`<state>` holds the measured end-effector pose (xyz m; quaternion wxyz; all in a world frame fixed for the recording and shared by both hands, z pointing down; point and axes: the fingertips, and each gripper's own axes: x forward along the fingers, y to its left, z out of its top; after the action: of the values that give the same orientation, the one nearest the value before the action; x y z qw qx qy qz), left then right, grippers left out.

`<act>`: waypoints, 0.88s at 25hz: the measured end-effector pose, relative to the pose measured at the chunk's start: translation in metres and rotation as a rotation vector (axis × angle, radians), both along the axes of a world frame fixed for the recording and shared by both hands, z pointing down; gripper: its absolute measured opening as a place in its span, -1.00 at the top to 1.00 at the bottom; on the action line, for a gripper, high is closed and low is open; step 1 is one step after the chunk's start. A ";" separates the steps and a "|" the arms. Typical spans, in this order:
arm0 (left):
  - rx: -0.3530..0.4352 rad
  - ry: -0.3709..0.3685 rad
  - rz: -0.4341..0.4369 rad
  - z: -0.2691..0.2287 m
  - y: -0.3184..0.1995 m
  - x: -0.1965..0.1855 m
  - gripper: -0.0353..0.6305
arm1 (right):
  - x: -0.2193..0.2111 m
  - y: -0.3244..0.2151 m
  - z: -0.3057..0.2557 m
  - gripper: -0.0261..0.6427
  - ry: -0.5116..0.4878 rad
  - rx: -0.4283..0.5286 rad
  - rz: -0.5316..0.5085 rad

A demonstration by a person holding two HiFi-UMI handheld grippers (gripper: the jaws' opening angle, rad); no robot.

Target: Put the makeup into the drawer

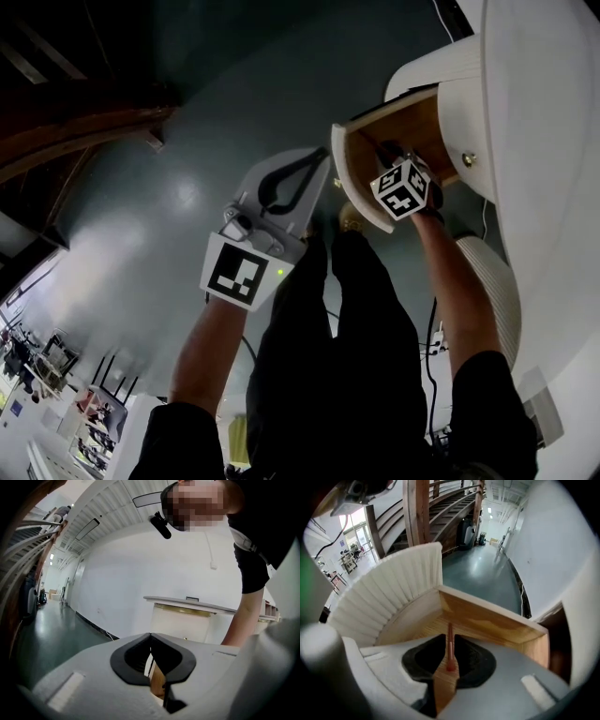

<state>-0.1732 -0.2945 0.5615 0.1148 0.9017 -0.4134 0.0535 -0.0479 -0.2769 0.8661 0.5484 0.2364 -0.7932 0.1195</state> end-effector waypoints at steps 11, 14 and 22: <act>0.030 0.015 -0.007 -0.069 0.032 0.005 0.86 | -0.024 0.014 -0.182 0.87 -0.270 0.215 0.139; 0.049 0.022 -0.003 -0.097 0.045 0.007 0.86 | -0.035 0.025 -0.248 0.89 -0.375 0.273 0.150; 0.101 0.044 0.032 -0.197 0.086 0.014 0.86 | -0.050 0.060 -0.434 0.91 -0.613 0.449 0.098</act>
<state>-0.1592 -0.2081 0.3649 0.0774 0.9138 -0.3986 0.0143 -0.0977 -0.2169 0.4318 0.2141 0.3415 -0.9145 0.0337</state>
